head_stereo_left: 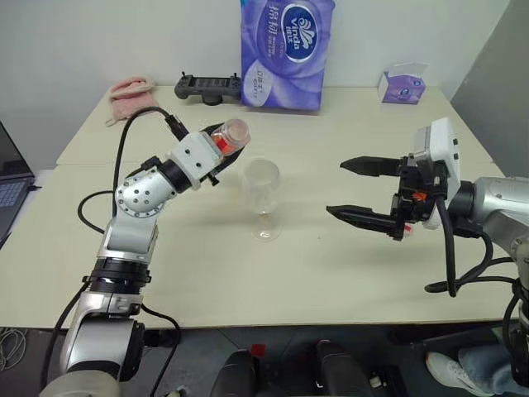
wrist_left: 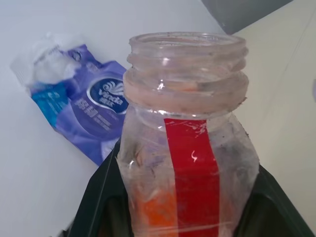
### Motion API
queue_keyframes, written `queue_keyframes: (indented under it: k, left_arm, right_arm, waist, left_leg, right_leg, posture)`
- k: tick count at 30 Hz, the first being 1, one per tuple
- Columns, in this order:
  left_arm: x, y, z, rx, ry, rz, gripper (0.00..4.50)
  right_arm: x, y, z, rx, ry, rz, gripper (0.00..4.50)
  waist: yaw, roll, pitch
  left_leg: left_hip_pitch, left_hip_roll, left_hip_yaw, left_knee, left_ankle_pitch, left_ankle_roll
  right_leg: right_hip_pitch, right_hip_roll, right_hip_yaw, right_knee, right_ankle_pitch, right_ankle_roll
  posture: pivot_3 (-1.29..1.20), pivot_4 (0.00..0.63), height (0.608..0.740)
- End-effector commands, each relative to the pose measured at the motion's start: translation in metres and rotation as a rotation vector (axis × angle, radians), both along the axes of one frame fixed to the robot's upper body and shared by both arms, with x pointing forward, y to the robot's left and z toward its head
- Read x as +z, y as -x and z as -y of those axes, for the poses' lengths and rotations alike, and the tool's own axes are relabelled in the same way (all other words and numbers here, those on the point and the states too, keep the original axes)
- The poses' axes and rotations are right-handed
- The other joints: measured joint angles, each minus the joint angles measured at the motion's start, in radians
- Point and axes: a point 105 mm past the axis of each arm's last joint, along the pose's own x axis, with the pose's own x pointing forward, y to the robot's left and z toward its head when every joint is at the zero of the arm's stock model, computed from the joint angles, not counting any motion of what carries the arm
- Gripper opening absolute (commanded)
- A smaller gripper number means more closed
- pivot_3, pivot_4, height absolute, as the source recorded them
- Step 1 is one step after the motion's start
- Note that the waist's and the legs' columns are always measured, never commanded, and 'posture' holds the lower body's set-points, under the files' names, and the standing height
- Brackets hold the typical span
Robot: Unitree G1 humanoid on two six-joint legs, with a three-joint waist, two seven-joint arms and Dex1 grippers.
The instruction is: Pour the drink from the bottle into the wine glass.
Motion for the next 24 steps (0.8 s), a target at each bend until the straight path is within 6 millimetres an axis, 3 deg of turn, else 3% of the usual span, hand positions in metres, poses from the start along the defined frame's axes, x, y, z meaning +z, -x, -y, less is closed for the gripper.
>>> queue_keyframes:
  k: [1,9,24]
  left_arm:
    - [0.0235,0.0078,0.0074,-0.032,-0.073,0.149,1.71]
    - [0.0238,0.0105,0.012,-0.071,-0.291,0.278,1.71]
    - [0.0269,0.0072,0.0082,-0.035,-0.508,0.482,1.71]
  right_arm:
    - [0.0026,0.004,-0.0037,0.012,0.005,0.044,4.5]
    - [-0.0026,0.0052,-0.0082,0.03,0.01,0.037,4.5]
    - [-0.006,0.007,-0.0106,0.042,0.012,0.036,4.5]
  waist:
    - [0.001,0.0,0.0]
    - [0.001,0.0,0.0]
    - [0.001,0.0,0.0]
  left_leg:
    - [0.0,0.0,0.0,0.0,0.0,0.0]
    - [0.0,0.0,0.0,0.0,0.0,0.0]
    - [0.0,-0.001,0.0,0.0,0.0,0.0]
  right_leg:
    - [0.0,-0.001,0.0,0.0,0.0,0.0]
    - [0.0,0.0,0.0,0.0,0.0,0.0]
    - [0.0,-0.001,0.0,0.001,0.0,0.0]
  posture:
    - [0.0,0.15,0.74]
    - [0.0,0.15,0.74]
    - [0.0,0.15,0.74]
